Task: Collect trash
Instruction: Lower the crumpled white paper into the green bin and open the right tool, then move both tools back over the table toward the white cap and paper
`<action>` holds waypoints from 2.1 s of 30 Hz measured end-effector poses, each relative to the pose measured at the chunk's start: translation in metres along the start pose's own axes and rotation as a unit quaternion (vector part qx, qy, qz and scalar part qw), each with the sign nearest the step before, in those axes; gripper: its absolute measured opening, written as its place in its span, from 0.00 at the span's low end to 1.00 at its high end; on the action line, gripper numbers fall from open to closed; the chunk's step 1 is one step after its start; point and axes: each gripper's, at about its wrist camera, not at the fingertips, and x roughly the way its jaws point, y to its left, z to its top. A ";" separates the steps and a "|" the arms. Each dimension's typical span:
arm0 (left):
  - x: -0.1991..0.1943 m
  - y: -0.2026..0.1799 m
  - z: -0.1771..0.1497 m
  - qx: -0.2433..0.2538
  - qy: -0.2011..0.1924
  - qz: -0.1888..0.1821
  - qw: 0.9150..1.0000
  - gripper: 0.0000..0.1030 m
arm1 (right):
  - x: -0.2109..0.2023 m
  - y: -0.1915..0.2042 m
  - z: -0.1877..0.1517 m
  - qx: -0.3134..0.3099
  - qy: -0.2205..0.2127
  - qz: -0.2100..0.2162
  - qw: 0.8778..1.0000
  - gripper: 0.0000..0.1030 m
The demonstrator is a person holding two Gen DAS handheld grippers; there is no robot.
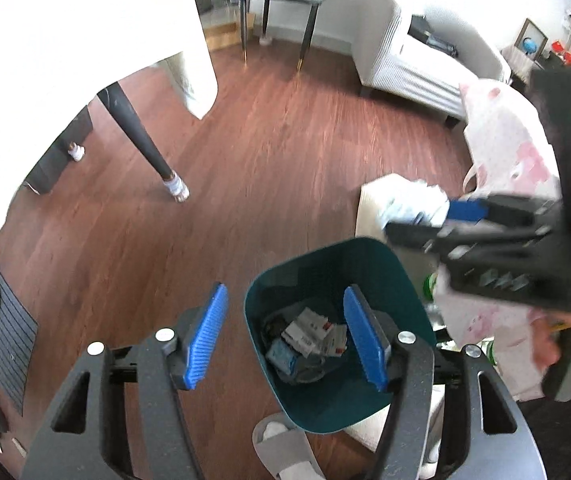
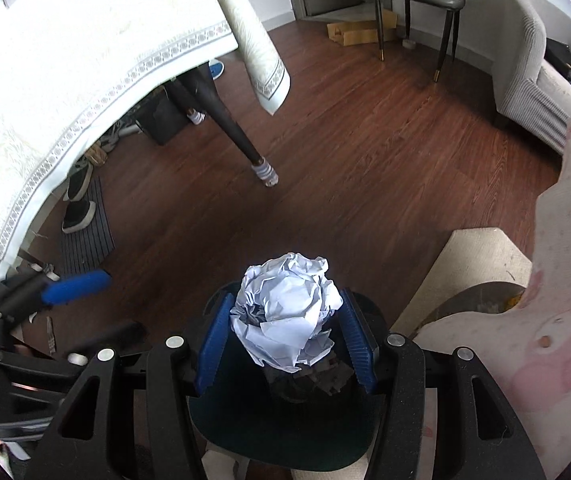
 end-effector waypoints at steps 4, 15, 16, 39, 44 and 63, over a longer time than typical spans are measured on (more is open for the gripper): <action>-0.019 -0.001 0.007 0.004 -0.032 0.012 0.999 0.60 | 0.012 0.000 -0.006 -0.003 0.014 -0.006 1.000 0.53; -0.066 -0.004 0.022 0.000 -0.111 0.010 0.994 0.45 | 0.040 0.004 -0.028 -0.022 0.050 -0.008 0.998 0.53; -0.067 -0.004 0.023 -0.001 -0.113 0.009 0.994 0.45 | 0.043 0.004 -0.031 -0.026 0.054 -0.007 0.998 0.53; -0.101 -0.033 0.041 0.005 -0.158 0.006 0.987 0.37 | 0.078 0.007 -0.085 -0.083 0.138 -0.033 0.986 0.64; -0.107 -0.037 0.047 0.002 -0.166 0.002 0.986 0.37 | 0.063 0.005 -0.090 -0.091 0.128 -0.034 0.987 0.66; -0.120 -0.063 0.063 0.022 -0.189 0.002 0.982 0.43 | -0.096 0.018 -0.056 -0.128 -0.066 0.012 0.989 0.61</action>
